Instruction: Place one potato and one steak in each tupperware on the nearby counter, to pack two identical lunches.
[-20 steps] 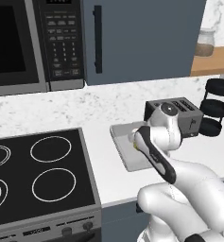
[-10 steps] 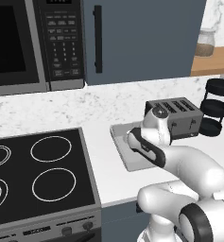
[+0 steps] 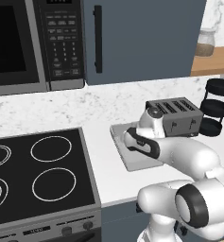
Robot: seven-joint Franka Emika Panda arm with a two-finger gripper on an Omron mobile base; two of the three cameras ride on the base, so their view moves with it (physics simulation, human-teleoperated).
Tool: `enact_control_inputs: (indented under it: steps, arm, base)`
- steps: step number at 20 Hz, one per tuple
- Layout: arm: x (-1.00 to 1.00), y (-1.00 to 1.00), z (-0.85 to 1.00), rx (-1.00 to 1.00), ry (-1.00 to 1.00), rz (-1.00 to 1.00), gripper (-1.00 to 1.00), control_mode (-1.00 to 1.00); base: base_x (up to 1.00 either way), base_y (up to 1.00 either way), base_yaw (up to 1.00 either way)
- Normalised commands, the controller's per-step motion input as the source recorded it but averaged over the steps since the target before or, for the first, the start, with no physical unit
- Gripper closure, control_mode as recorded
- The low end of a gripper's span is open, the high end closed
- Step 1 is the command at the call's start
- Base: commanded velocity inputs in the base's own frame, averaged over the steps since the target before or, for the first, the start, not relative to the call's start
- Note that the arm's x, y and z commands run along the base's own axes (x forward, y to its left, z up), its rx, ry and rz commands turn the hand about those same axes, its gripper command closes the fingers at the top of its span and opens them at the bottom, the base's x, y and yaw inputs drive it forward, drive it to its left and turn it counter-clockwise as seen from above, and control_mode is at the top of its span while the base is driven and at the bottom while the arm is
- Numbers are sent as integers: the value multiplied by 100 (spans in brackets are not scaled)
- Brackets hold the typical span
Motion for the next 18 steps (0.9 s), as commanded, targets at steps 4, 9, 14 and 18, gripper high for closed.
enact_control_inputs:
  steps: [4,9,14,18]
  arm:
    - [3,20,0,-2,0,0,-100,-100]
    - [35,-9,-13,0,0,0,-100,-100]
    - [13,-29,-9,0,-1,0,-100,-100]
    - [-76,0,85,0,-19,0,-100,-100]
  base:
    - [0,0,0]
    - [0,0,0]
    - [0,0,0]
    - [0,0,0]
